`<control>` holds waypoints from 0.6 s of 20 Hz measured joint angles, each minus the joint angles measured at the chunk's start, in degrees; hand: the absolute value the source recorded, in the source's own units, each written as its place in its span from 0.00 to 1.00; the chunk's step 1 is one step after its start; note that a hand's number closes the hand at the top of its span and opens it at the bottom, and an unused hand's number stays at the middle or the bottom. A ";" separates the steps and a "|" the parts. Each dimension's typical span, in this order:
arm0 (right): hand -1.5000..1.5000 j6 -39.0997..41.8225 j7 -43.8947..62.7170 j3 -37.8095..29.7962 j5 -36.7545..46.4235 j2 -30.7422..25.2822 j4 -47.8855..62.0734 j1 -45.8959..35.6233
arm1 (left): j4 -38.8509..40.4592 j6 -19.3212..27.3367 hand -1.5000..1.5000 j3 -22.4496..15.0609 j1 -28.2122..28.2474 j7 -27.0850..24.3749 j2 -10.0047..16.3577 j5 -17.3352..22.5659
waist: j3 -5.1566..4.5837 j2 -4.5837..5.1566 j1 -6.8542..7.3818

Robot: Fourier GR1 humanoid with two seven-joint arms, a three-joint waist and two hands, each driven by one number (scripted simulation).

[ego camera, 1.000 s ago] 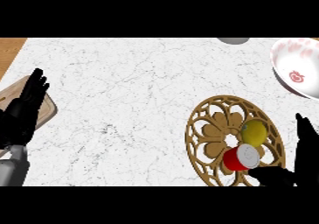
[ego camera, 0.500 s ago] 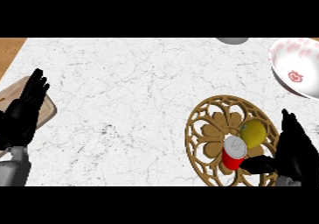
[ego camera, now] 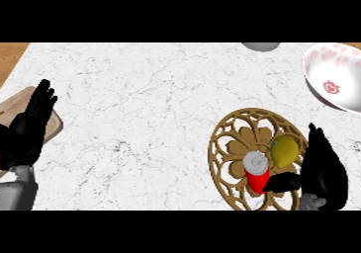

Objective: Pick the lemon from the placemat and place it in the bowl

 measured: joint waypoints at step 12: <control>1.00 -4.24 -4.87 -4.24 -3.50 -0.83 10.03 -3.23 | -0.84 -1.98 0.50 1.65 -0.25 0.63 -0.97 -1.13 | 0.23 0.27 0.13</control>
